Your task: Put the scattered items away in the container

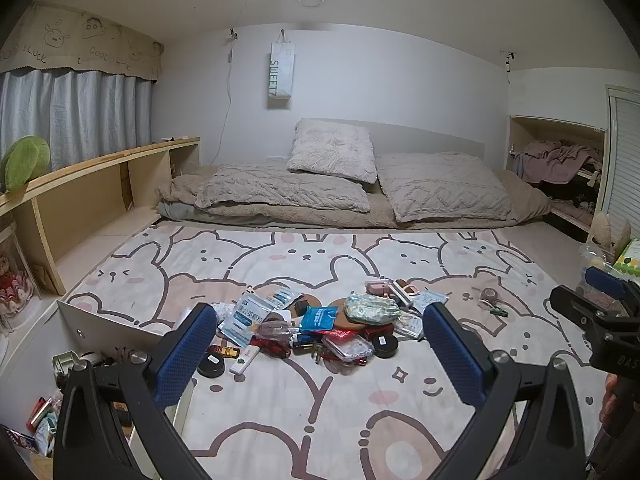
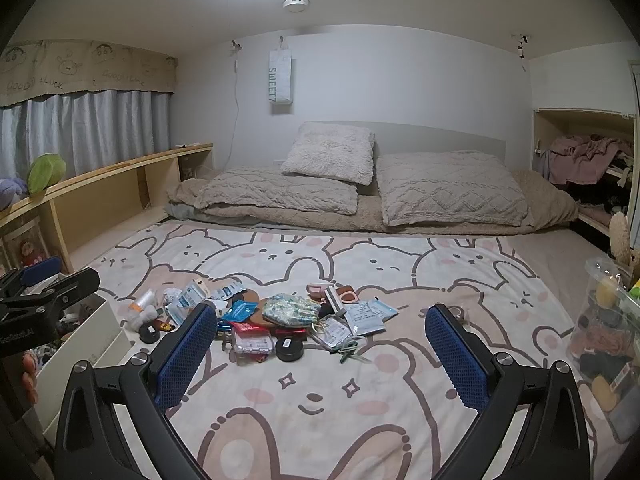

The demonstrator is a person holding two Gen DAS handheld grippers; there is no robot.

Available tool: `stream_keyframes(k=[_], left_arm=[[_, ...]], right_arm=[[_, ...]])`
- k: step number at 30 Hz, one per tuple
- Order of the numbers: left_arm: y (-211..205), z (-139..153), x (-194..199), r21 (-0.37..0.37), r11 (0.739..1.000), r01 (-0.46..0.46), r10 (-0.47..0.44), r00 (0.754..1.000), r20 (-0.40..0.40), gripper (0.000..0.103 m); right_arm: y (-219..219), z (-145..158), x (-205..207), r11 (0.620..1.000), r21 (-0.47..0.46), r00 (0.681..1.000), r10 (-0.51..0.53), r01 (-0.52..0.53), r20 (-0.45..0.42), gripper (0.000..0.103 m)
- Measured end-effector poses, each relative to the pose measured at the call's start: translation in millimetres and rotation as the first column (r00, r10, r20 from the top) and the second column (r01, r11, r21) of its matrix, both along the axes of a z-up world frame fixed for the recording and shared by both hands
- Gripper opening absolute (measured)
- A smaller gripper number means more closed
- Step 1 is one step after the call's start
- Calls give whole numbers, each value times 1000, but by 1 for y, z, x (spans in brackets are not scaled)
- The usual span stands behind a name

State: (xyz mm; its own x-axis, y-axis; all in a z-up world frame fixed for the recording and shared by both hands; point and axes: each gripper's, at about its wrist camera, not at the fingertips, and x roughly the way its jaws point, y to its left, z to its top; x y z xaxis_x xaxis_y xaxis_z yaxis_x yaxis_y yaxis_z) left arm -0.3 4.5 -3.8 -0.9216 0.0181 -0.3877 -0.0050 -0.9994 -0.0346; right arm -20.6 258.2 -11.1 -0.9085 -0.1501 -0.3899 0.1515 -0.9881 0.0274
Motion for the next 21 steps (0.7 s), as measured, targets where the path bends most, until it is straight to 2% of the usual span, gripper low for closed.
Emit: stream_keyframes(k=[21], left_arm=[[2,-3,0,2,1000,2,-2,1000,3,103]], right_arm=[[2,0,2,1000,-9,1000,1,-1,-2,103]])
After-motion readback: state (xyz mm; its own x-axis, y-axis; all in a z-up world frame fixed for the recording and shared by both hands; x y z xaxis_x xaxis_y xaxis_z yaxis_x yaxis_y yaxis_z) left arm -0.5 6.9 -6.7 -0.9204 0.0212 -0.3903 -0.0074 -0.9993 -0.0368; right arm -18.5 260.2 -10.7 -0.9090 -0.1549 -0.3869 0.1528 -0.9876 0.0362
